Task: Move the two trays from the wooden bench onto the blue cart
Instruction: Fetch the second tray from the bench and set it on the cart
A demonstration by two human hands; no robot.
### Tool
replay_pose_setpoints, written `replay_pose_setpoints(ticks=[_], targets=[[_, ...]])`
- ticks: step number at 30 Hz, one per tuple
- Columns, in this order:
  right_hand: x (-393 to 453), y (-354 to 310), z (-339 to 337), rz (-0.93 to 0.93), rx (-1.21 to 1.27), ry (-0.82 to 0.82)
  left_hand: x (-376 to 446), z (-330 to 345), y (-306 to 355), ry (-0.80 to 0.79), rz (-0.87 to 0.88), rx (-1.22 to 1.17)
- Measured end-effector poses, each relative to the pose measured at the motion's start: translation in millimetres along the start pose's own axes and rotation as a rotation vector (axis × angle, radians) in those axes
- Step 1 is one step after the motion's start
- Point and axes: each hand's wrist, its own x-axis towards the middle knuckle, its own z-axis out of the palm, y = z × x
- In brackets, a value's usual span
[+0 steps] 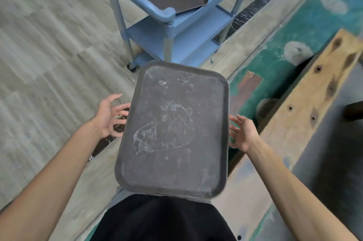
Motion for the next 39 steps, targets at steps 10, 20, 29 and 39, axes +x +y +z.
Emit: replay_pose_setpoints(ticks=[10, 20, 29, 39], targets=[[47, -141, -61, -0.083, 0.078, 0.111, 60, 139, 130, -0.16, 0.09, 0.158], [147, -304, -76, -0.103, 0.071, 0.151, 159, 250, 269, -0.176, 0.148, 0.231], [205, -467, -45, -0.157, 0.001, 0.094, 212, 304, 391, -0.136, 0.195, 0.162], [266, -617, 21, -0.251, -0.102, 0.003, 241, 314, 511, -0.101, 0.269, 0.053]])
